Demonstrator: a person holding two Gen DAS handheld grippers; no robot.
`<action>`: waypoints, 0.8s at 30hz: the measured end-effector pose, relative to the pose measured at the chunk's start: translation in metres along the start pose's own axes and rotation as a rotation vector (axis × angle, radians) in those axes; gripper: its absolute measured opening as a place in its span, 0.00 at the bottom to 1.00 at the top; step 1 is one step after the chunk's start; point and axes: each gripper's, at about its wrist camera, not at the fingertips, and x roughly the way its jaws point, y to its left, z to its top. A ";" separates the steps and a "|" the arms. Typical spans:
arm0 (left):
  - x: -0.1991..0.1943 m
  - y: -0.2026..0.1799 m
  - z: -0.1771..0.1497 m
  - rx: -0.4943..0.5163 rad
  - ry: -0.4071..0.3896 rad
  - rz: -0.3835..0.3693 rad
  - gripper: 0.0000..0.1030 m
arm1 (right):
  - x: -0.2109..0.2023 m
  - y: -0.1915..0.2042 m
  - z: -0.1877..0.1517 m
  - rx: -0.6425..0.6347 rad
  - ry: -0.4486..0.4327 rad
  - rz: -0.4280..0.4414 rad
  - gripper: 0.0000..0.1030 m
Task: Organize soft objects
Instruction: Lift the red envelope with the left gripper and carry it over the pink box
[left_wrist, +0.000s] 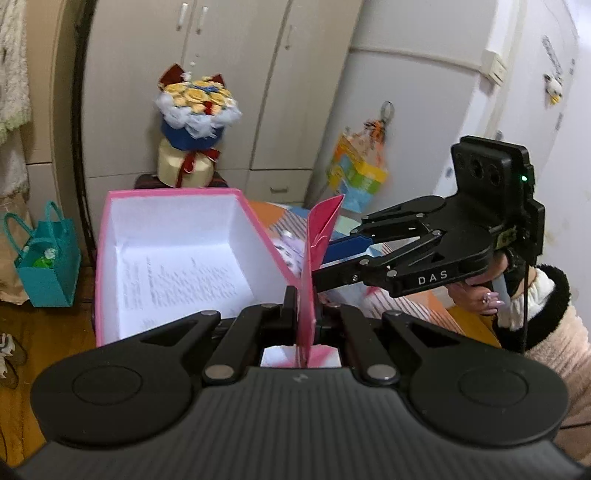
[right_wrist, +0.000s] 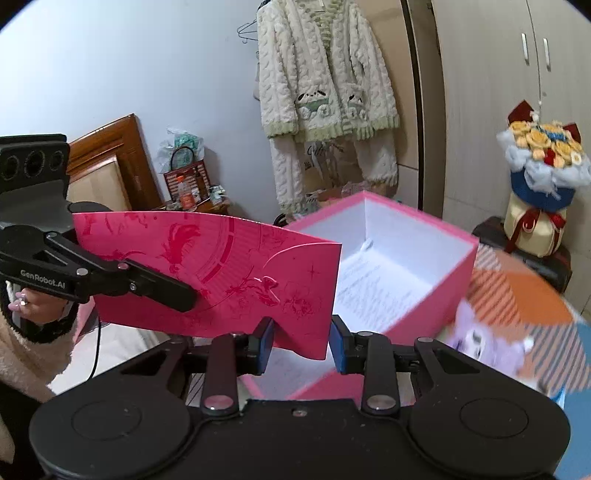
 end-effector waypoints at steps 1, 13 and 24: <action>0.004 0.007 0.004 -0.011 -0.001 0.010 0.03 | 0.005 -0.003 0.004 -0.002 0.001 -0.004 0.36; 0.084 0.089 0.026 -0.107 0.084 0.101 0.03 | 0.112 -0.067 0.047 0.007 0.149 -0.033 0.36; 0.126 0.098 0.038 -0.080 0.118 0.246 0.15 | 0.161 -0.083 0.067 -0.055 0.280 -0.178 0.34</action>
